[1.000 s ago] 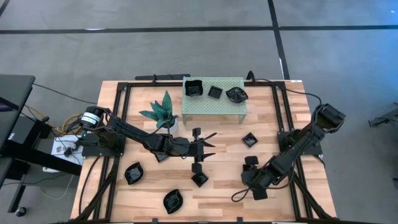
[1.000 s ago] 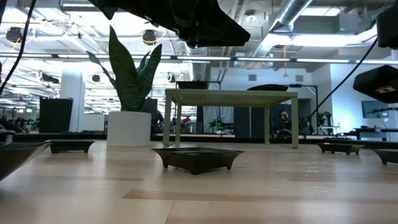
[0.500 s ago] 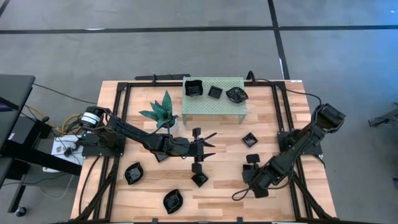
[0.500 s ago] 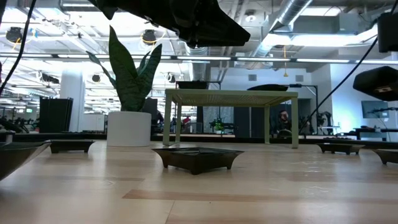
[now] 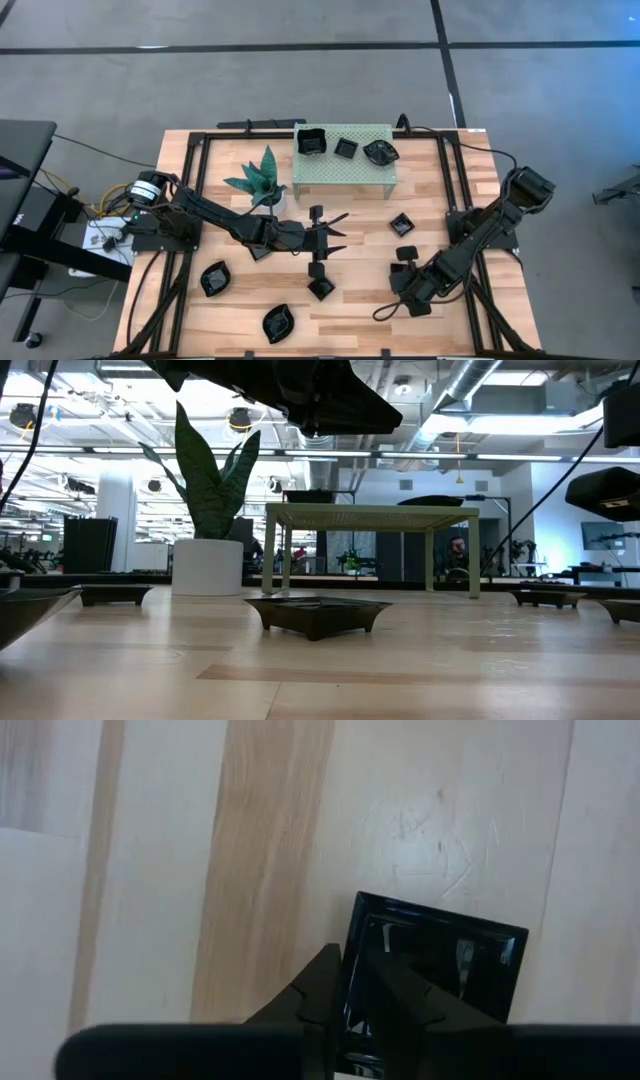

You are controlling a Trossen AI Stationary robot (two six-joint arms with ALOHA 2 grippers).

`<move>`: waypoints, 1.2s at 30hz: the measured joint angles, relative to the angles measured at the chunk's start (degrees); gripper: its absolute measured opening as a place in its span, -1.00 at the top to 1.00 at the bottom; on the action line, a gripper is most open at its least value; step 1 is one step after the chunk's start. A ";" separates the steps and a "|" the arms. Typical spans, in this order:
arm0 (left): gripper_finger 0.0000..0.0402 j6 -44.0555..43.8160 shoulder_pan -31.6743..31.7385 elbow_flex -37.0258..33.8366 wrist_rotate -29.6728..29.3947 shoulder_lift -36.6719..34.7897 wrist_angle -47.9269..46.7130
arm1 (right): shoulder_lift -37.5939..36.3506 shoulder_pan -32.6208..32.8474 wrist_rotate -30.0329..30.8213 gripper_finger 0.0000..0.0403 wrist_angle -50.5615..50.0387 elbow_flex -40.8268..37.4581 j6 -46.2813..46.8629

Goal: Pick & Place Mini shaped plates
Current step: Stack the square plate on top of the other square plate on the shelf

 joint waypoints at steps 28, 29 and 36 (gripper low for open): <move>0.33 0.00 0.00 -0.01 0.00 0.00 -0.02 | 0.07 0.11 -0.15 0.45 0.02 0.00 6.01; 0.33 0.00 0.00 0.00 0.00 0.00 -0.02 | 0.07 0.11 -0.15 0.44 0.03 0.00 6.01; 0.33 -0.01 -0.02 0.00 0.01 0.00 -0.02 | 5.22 0.17 -0.12 0.44 0.31 0.65 5.97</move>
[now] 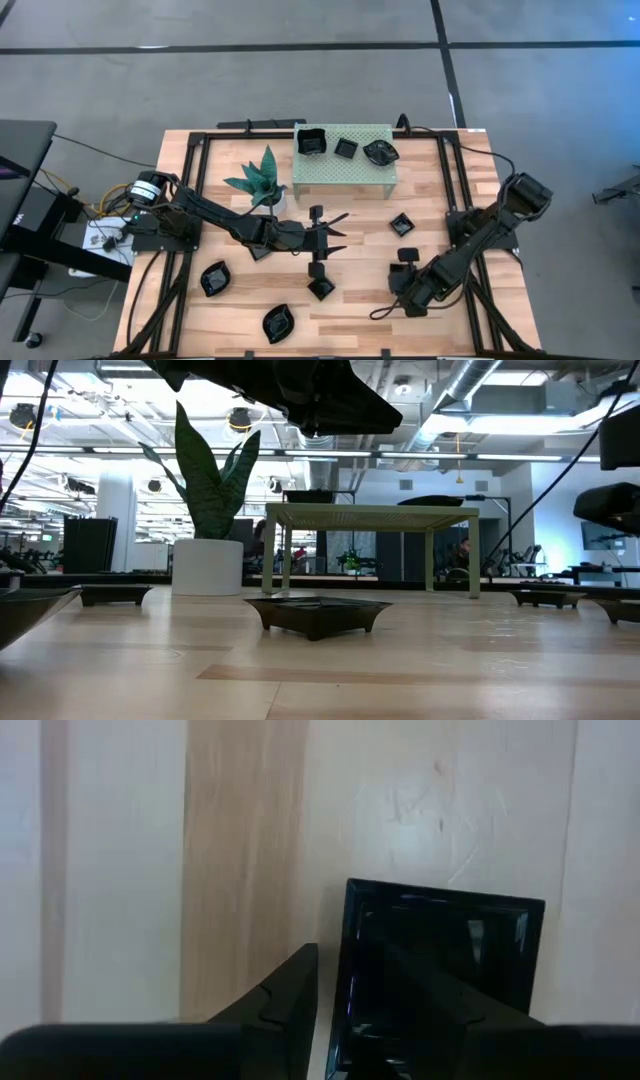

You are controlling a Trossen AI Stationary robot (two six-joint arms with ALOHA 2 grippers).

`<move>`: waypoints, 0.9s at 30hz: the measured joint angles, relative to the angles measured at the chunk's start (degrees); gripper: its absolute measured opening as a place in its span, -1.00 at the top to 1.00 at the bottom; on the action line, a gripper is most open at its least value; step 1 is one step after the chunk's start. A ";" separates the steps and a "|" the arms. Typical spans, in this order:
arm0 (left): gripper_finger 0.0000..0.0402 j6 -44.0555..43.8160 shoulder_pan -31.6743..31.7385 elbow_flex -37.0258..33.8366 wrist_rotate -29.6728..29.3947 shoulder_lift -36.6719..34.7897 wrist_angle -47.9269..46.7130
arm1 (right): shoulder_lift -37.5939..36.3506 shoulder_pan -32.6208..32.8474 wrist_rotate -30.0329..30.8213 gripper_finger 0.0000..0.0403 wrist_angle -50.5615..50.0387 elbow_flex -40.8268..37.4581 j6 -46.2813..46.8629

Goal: Pick & Place Mini shaped plates
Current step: Stack the square plate on top of the other square plate on the shelf

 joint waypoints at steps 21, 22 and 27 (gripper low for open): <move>0.33 0.02 0.00 0.00 -0.02 0.00 0.00 | -3.42 -0.12 -0.35 0.95 -2.67 1.60 -1.82; 0.33 0.02 0.00 0.00 0.00 0.00 0.00 | -3.85 -0.15 -0.12 0.96 -2.74 1.68 -2.25; 0.33 0.02 -0.15 0.00 -0.02 0.00 0.02 | -6.32 -1.71 2.72 0.96 -7.03 5.15 -4.28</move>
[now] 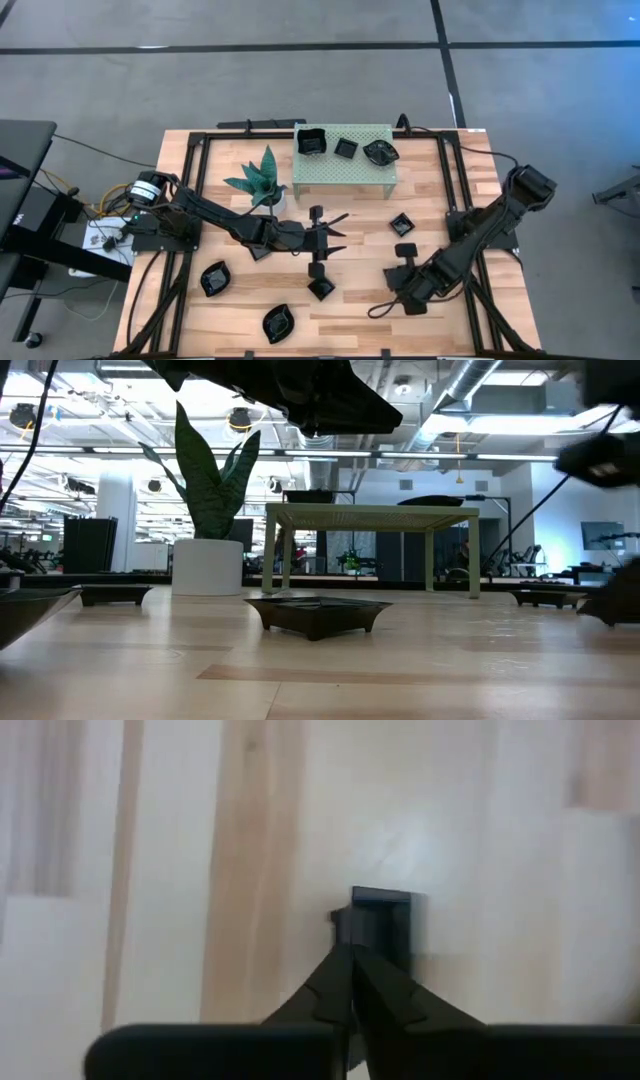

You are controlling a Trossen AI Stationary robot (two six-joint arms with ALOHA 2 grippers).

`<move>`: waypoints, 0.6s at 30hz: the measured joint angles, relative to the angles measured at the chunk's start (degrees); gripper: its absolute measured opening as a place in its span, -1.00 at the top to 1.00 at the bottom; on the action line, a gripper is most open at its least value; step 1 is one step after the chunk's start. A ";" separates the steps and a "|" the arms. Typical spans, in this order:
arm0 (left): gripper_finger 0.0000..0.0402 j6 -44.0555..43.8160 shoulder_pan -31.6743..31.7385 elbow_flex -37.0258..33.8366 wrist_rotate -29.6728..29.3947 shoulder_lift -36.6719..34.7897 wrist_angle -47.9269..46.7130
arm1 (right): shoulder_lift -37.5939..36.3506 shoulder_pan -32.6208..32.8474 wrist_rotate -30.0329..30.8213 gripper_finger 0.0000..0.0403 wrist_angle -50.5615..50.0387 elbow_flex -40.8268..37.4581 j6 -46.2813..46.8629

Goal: Pick & Place Mini shaped plates
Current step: Stack the square plate on top of the other square plate on the shelf

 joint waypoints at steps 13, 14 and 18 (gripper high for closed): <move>0.33 1.77 -5.57 -0.32 0.01 -11.44 -3.01 | -1.09 -8.00 25.22 1.00 -12.69 14.64 -25.15; 0.33 1.77 -5.98 -0.77 0.00 -12.90 -3.04 | -1.09 -9.34 28.85 1.00 -12.50 15.13 -27.76; 0.34 1.75 -6.52 -2.83 -0.04 -17.44 -3.02 | -1.09 -17.18 38.44 1.00 -10.15 16.90 -35.67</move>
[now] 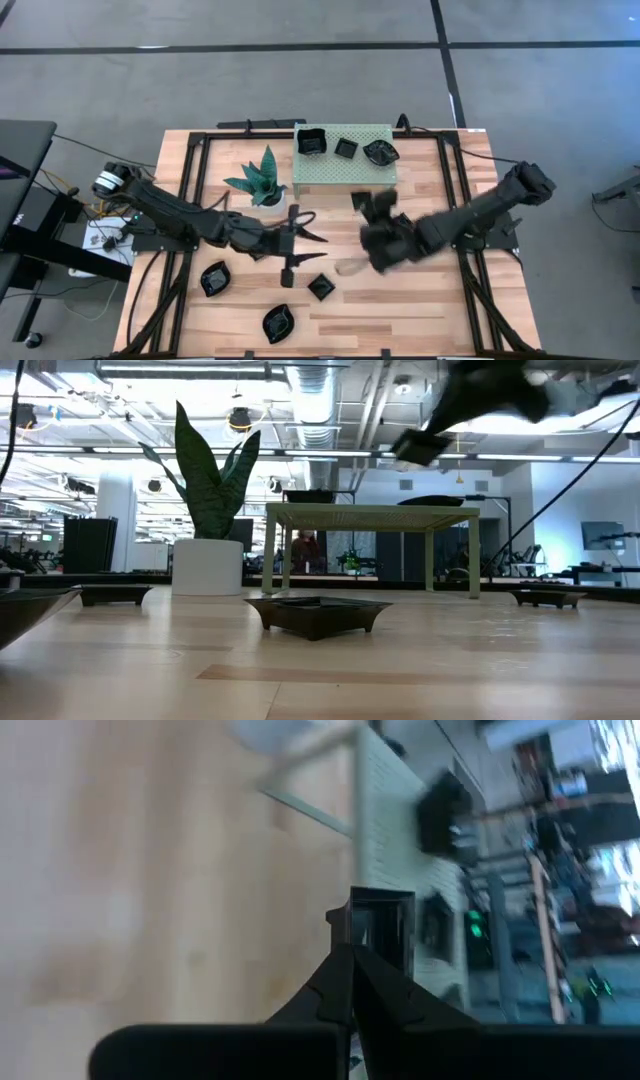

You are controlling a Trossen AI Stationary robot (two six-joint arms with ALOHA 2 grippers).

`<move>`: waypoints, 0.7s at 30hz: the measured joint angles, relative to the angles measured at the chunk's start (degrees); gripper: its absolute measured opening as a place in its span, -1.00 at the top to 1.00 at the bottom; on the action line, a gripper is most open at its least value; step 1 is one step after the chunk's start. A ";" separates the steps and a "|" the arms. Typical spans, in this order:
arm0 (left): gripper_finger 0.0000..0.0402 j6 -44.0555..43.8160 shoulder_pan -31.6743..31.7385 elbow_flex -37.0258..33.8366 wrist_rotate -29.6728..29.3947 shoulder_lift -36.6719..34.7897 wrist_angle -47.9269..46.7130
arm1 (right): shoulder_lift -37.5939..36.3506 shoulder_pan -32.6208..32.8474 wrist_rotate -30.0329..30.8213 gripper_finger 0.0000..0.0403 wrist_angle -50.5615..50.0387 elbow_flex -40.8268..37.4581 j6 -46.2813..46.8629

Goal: Pick & Place Mini shaped plates
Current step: Stack the square plate on top of the other square plate on the shelf

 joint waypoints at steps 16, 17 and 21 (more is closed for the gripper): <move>0.47 -0.26 0.23 -6.10 -4.02 -2.91 0.30 | 0.00 -31.98 -15.04 1.00 23.52 0.72 -15.62; 0.47 -0.27 0.23 -6.22 -4.04 -2.91 0.11 | 0.12 -32.97 -15.76 1.00 23.59 0.72 -15.62; 0.47 -0.26 0.23 -6.26 -4.02 -2.91 0.30 | 0.42 -36.38 -17.94 1.00 24.57 0.72 -15.59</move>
